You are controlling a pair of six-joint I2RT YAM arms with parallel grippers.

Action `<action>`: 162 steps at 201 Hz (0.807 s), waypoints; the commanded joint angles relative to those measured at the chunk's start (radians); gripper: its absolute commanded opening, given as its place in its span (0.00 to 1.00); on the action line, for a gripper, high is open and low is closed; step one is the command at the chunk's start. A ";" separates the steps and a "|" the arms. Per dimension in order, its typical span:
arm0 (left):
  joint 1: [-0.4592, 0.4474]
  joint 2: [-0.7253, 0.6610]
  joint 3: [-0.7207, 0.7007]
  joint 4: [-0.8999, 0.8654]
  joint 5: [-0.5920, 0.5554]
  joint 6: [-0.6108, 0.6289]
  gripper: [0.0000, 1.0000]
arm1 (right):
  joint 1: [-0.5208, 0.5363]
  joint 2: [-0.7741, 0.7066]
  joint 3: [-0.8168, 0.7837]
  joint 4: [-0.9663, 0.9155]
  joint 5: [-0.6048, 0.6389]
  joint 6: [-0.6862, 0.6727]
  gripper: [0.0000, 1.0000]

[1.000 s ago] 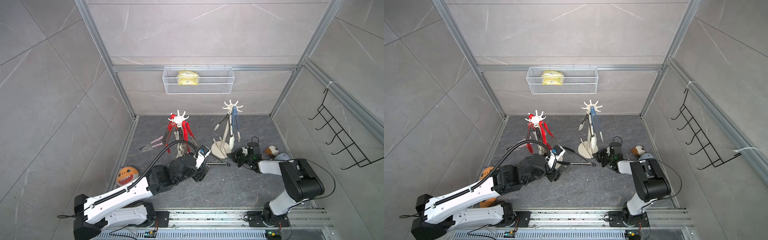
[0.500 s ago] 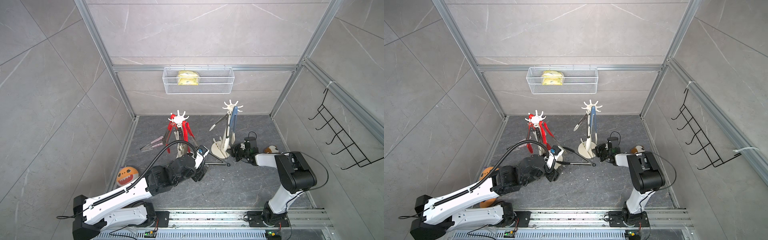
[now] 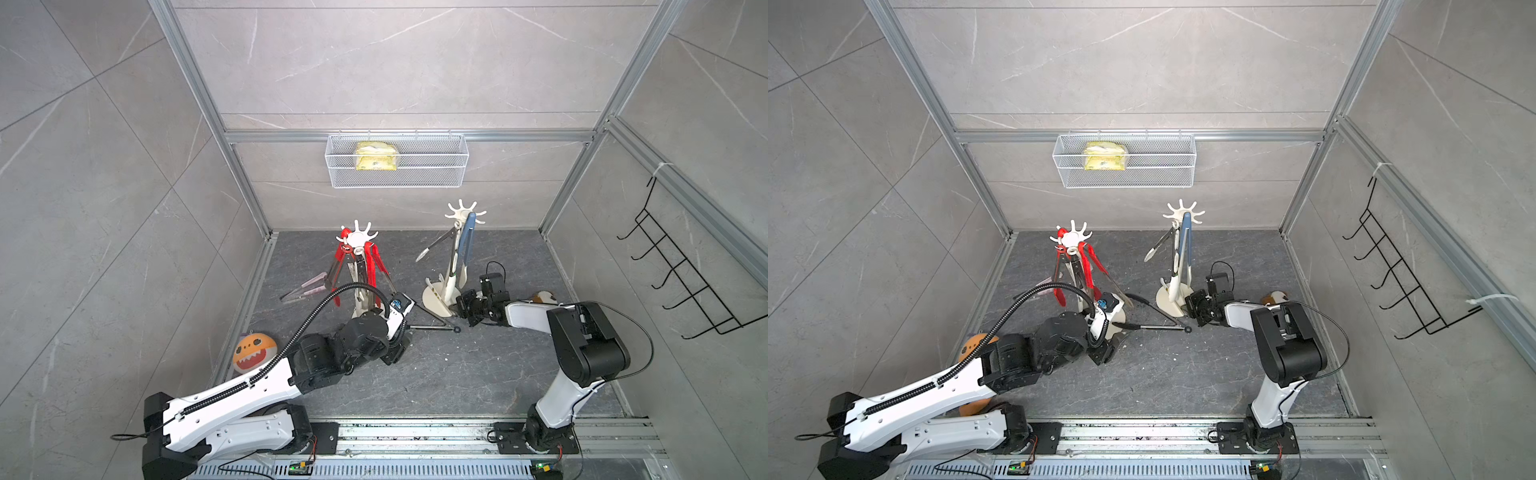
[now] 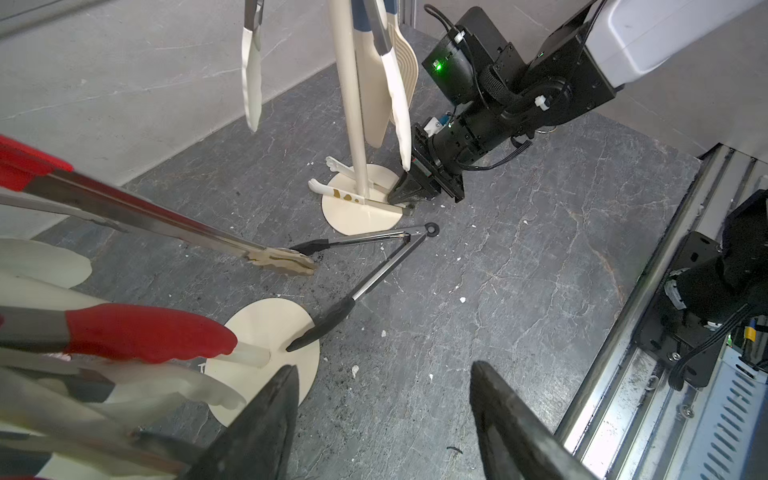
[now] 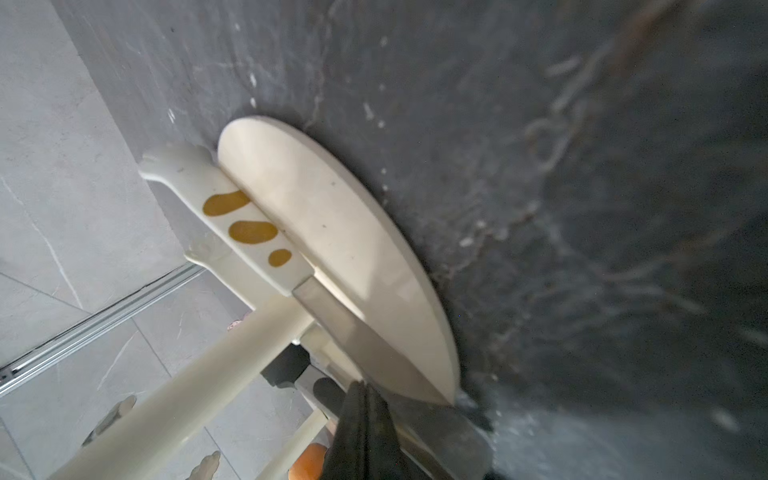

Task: Hang food tongs on kitchen utensil racks
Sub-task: Move the food tongs to the center of the board.

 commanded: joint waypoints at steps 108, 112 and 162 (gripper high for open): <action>0.003 -0.087 -0.012 -0.037 -0.052 -0.035 0.64 | -0.023 -0.226 -0.113 -0.503 0.142 -0.185 0.00; 0.003 -0.090 -0.010 -0.041 -0.052 -0.035 0.64 | -0.031 -0.240 -0.120 -0.521 0.143 -0.198 0.00; 0.003 -0.103 0.001 -0.068 -0.049 -0.032 0.62 | -0.196 -0.368 -0.112 -0.768 0.191 -0.451 0.00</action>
